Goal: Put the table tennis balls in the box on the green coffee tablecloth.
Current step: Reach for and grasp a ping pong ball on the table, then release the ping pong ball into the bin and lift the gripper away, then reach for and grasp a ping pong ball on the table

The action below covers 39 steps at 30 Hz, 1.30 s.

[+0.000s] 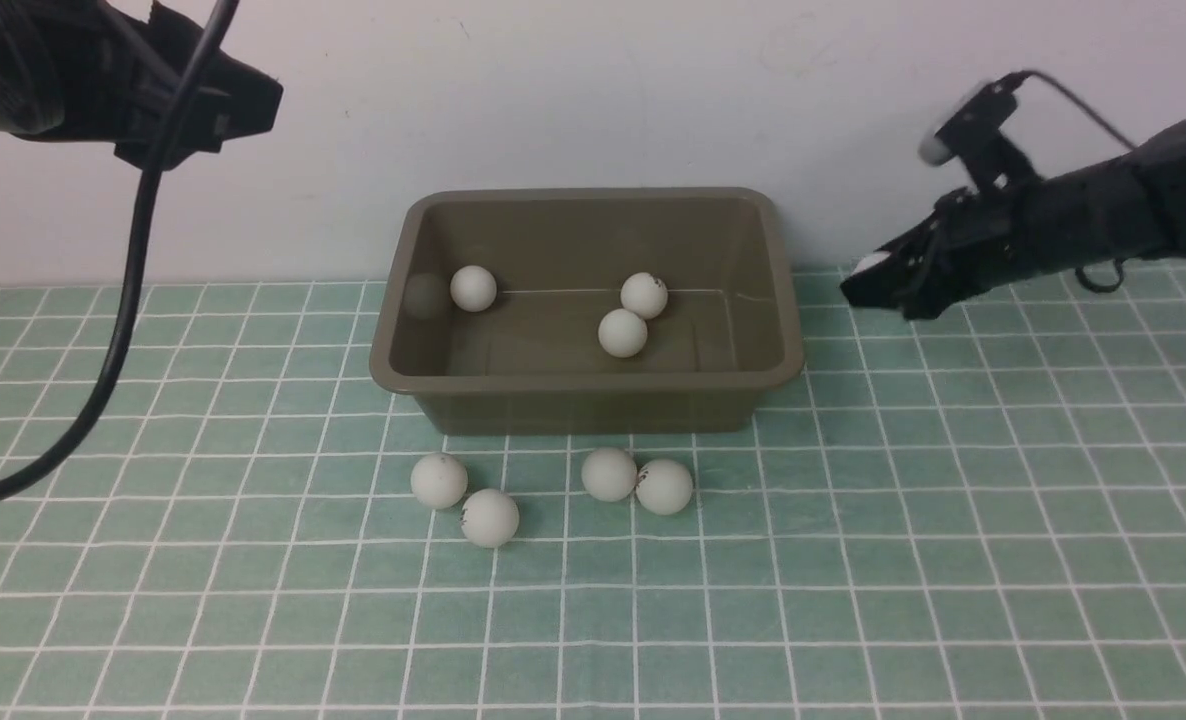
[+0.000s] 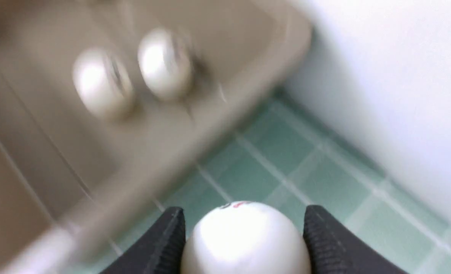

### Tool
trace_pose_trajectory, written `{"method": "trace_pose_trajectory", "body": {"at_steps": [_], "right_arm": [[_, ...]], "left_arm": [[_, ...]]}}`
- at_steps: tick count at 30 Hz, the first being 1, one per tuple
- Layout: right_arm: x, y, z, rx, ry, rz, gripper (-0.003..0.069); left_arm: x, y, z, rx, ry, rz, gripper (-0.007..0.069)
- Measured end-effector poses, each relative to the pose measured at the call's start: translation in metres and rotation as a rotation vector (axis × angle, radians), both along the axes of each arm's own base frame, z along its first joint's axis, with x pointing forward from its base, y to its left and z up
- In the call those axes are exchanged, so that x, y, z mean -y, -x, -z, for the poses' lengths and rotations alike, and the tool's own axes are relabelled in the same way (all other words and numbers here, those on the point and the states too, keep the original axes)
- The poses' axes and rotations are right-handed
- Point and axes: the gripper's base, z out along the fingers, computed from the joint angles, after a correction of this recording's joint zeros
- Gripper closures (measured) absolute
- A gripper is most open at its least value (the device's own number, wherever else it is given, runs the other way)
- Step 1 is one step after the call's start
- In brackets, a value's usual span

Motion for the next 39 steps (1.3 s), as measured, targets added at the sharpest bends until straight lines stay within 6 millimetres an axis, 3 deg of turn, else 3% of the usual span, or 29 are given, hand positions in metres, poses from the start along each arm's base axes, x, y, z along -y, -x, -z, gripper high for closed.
{"method": "trace_pose_trajectory", "body": {"at_steps": [3, 7, 14, 16, 21, 24, 26, 31, 36, 39], "right_arm": [[-0.013, 0.007, -0.018, -0.008, -0.131, -0.045, 0.0296], [-0.039, 0.015, -0.023, -0.035, -0.192, -0.139, 0.0296], [-0.092, 0.027, -0.011, -0.004, 0.013, -0.251, 0.0296], [-0.096, 0.026, -0.011, 0.000, 0.019, -0.230, 0.0289], [-0.097, 0.021, -0.013, 0.010, -0.009, -0.148, 0.0174], [-0.093, 0.019, -0.021, 0.049, -0.004, -0.106, 0.0153], [-0.086, 0.019, -0.038, 0.099, 0.002, -0.068, 0.0150], [-0.048, 0.042, -0.118, 0.262, 0.029, 0.019, 0.0148], [-0.027, 0.101, -0.199, 0.380, 0.108, 0.052, 0.0148], [-0.025, 0.134, -0.229, 0.393, 0.090, 0.053, 0.0148]], "left_arm": [[0.000, 0.000, 0.000, 0.000, 0.000, 0.000, 0.0230], [0.000, 0.000, 0.000, 0.000, 0.000, 0.000, 0.0230], [0.000, 0.000, 0.001, -0.007, -0.001, 0.003, 0.0230], [0.000, 0.001, 0.001, -0.015, -0.002, 0.008, 0.0230], [0.001, 0.002, 0.002, -0.027, -0.004, 0.014, 0.0230], [0.001, 0.003, 0.003, -0.043, -0.007, 0.022, 0.0230], [0.001, 0.003, 0.003, -0.044, -0.007, 0.022, 0.0230], [0.001, 0.003, 0.004, -0.049, -0.008, 0.025, 0.0230], [0.002, 0.006, 0.007, -0.093, -0.024, 0.047, 0.0230], [0.002, 0.008, 0.009, -0.110, -0.033, 0.059, 0.0230]]}}
